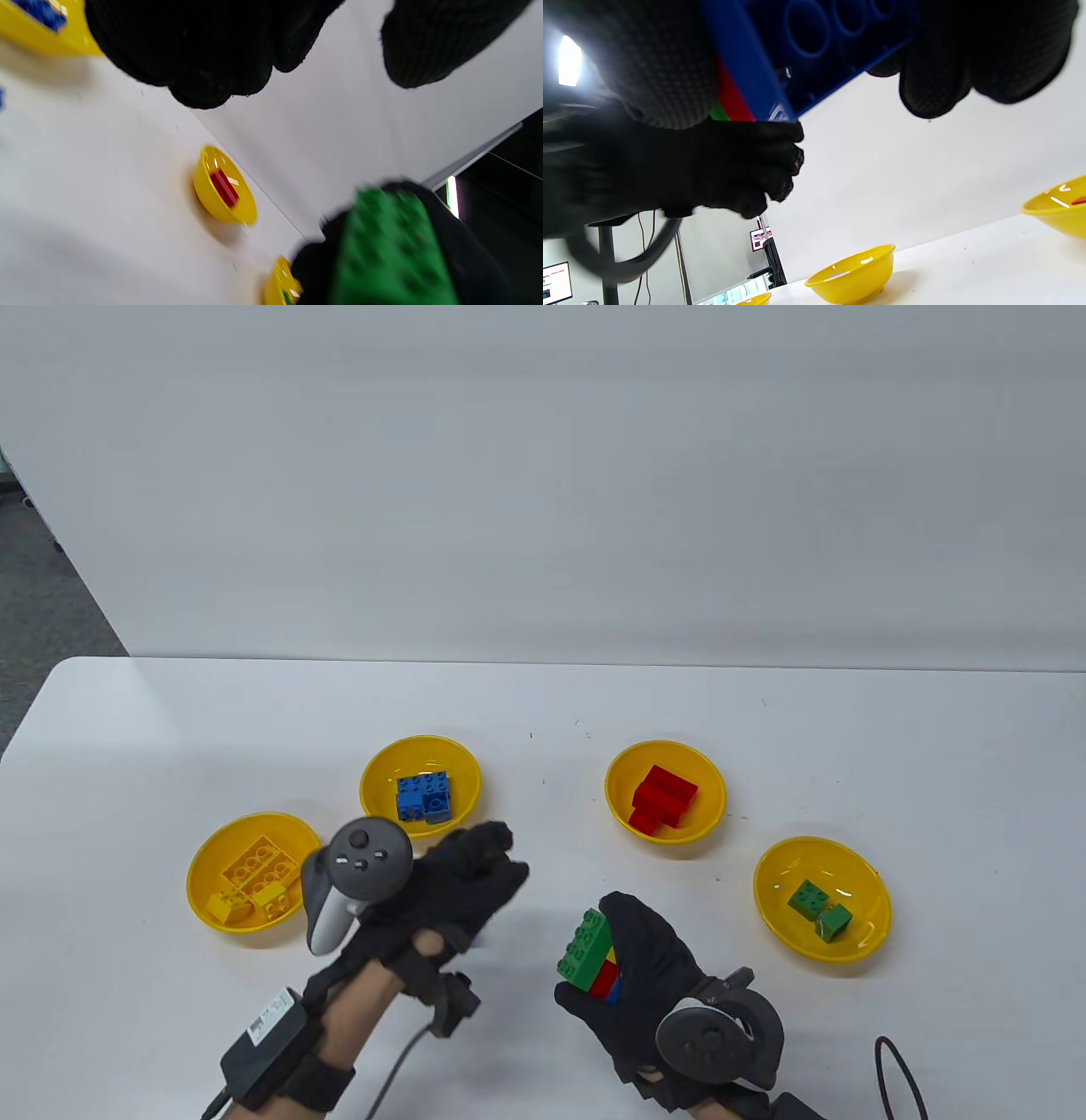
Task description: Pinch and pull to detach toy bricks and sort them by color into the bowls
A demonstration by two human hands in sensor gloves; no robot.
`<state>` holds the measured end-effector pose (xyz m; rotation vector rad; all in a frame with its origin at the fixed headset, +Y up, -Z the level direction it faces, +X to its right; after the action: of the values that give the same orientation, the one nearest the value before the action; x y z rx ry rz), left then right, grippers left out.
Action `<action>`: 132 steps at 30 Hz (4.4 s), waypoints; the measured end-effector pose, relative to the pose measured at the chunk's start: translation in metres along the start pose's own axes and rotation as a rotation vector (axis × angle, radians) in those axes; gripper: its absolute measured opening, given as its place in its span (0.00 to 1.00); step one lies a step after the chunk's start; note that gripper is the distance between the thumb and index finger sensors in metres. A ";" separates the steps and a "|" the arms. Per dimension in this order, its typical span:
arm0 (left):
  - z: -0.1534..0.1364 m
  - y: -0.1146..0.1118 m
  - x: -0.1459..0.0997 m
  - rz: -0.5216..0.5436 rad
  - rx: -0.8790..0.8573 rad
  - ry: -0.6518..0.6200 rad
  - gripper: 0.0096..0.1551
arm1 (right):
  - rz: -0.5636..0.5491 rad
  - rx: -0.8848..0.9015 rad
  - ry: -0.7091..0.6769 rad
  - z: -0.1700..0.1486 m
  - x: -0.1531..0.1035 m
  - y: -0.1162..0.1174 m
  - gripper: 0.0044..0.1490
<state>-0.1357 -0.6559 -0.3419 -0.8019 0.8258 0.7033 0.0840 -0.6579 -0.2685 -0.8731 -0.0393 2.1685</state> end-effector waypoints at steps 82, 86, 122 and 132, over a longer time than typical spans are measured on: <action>-0.028 -0.049 -0.028 -0.116 -0.094 -0.163 0.39 | 0.176 0.559 0.291 -0.035 0.003 0.033 0.40; -0.032 -0.043 -0.030 -0.088 -0.086 -0.134 0.40 | 0.086 0.507 0.300 -0.048 0.006 0.012 0.39; -0.042 -0.035 -0.036 -0.080 -0.089 -0.072 0.41 | 0.240 -0.521 0.549 -0.205 -0.062 -0.083 0.42; -0.035 -0.039 -0.035 -0.100 -0.059 -0.085 0.42 | 0.158 -0.448 0.342 -0.151 -0.027 -0.078 0.40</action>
<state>-0.1342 -0.7131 -0.3152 -0.8545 0.6860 0.6706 0.2378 -0.6591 -0.3453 -1.5387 -0.3038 2.1579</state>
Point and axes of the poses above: the tracker on the back of each hand, its own z axis roughly to the thumb side, its own x axis roughly from the wrist to the fingertips, y = z × x, the point moved 4 cm from there along x, roughly from the wrist to the fingertips, and after that the axes turned 14 degrees about -y, right-handed, at the moved point
